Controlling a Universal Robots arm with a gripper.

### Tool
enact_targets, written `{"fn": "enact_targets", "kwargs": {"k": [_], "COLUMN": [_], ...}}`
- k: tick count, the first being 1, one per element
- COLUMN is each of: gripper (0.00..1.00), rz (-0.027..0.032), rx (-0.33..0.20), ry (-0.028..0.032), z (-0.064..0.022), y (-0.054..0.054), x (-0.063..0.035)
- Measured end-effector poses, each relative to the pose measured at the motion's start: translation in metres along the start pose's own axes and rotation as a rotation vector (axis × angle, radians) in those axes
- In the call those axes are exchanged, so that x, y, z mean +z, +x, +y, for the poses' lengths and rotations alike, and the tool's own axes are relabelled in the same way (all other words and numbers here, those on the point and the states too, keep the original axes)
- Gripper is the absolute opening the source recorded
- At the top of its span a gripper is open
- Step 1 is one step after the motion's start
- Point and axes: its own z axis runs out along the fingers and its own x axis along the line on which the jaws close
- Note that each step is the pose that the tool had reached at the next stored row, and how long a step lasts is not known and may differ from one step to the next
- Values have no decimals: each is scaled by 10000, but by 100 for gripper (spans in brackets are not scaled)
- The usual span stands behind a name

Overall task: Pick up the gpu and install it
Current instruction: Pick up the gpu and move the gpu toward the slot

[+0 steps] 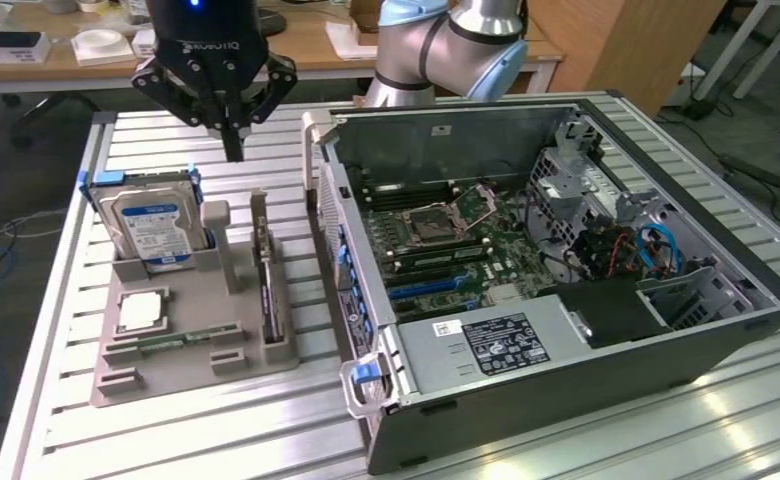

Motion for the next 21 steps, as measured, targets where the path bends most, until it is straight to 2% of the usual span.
{"fn": "enact_targets", "kwargs": {"k": [1,2,3,5,6,7,11,17,21], "gripper": [11,17,17,29,29,35,35,35,35], "rz": [0,0,-1,0,0,0,2,31,38], "rx": [0,0,0,0,0,0,-86,-745,-913], "ry": [-1,0,0,0,0,0,8,5,0], "z": [0,0,0,0,0,0,-8,-15,-62], "y": [0,0,0,0,0,0,14,15,13], "x": [0,0,0,0,0,0,0,7,38]}}
